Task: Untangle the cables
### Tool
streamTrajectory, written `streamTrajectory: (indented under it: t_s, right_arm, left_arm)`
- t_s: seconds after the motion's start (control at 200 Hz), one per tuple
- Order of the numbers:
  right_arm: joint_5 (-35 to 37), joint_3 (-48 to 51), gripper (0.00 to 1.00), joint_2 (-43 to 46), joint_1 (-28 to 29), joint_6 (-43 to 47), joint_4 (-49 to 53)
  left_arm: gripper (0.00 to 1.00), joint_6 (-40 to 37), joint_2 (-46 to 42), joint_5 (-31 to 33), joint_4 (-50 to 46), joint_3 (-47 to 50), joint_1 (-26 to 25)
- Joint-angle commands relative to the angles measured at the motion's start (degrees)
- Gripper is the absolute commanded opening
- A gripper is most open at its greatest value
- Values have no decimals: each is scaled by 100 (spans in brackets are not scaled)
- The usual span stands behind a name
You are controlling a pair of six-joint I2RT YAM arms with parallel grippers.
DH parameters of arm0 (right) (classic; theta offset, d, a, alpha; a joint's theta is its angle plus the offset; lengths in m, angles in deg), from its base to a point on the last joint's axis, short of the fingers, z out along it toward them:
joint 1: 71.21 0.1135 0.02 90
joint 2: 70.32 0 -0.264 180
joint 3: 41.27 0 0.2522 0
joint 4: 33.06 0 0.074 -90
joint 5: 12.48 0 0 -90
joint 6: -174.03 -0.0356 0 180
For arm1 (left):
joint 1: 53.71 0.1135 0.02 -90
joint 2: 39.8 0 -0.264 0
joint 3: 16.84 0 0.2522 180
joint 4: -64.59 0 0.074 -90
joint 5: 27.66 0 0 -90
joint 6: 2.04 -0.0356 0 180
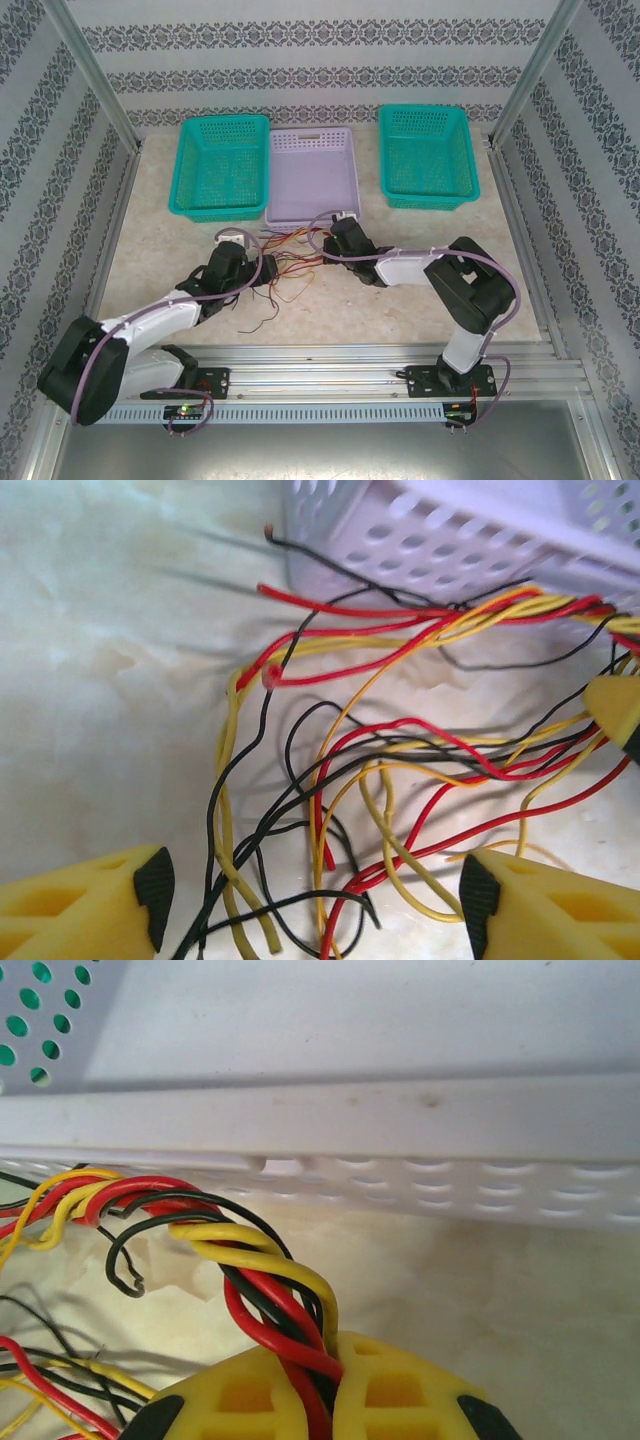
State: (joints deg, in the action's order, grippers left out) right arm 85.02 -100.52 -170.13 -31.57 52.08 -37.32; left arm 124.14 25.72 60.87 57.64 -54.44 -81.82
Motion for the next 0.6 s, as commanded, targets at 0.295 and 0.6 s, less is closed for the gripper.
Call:
streamTrajectory:
  t_s: [0.295, 0.6]
  right_arm:
    - [-639, 398, 0, 1548, 79, 926, 504]
    - [-1394, -196, 0, 2226, 107, 1630, 1444]
  left_arm:
    - [88, -230, -1099, -146, -1318, -730, -84]
    - [90, -889, -731, -583, -1879, -1668, -88]
